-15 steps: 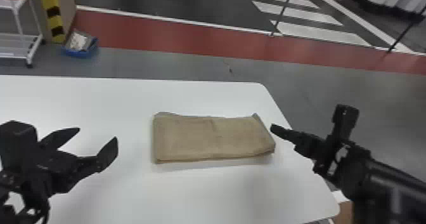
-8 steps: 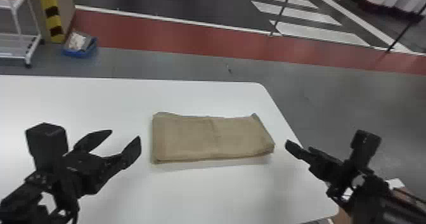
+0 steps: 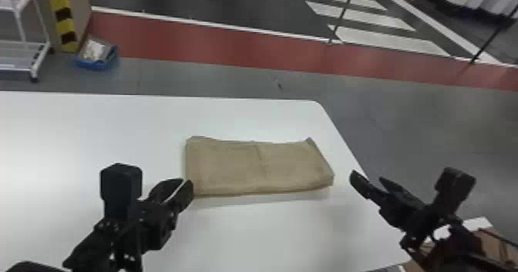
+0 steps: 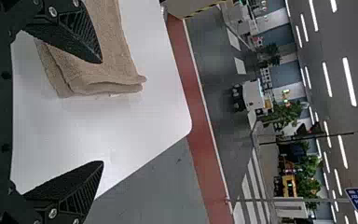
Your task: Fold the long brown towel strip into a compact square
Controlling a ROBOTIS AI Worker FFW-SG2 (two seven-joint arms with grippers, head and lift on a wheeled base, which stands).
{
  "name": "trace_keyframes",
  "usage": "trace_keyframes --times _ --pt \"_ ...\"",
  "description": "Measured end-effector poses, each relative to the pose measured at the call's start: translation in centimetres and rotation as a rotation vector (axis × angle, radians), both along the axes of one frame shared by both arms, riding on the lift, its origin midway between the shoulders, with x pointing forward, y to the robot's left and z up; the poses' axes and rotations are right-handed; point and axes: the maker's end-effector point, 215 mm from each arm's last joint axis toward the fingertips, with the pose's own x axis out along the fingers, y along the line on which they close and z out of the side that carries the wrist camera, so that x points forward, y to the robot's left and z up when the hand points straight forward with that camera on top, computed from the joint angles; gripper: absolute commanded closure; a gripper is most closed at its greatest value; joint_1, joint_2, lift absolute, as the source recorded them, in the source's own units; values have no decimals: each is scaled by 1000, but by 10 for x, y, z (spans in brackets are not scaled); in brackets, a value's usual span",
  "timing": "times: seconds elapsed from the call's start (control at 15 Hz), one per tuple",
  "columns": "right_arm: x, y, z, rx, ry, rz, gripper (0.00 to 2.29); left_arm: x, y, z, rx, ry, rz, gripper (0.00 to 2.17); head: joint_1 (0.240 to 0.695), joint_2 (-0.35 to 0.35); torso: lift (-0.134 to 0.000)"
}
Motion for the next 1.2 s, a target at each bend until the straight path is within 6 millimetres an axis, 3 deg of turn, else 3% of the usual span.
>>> trace_keyframes --times 0.07,0.13,0.2,0.53,0.8,1.0,1.07,1.2 --pt "1 1 -1 0 -1 2 130 -3 -4 -5 0 14 -7 883 695 -350 -124" --pt "3 3 -1 1 -3 6 130 -6 -8 -9 -2 27 -12 664 695 -350 -124" --pt "5 5 -1 0 -5 9 130 -7 -10 -13 -3 36 -14 620 695 -350 -124" --pt "11 9 -3 -6 -7 19 130 -4 -12 -11 -5 34 -17 623 695 -350 -124" --pt "13 5 -6 -11 -12 16 130 -5 -26 -22 6 48 -43 647 695 -350 -124" --pt "13 2 -6 -12 -16 12 130 -3 -28 -26 22 51 -38 1757 695 -350 -124" --pt "12 1 -6 -12 -17 11 130 -1 -27 -26 26 48 -35 1912 695 -350 -124" --pt "12 -2 -5 -12 -21 8 130 0 -23 -23 29 40 -31 1919 695 -350 -124"
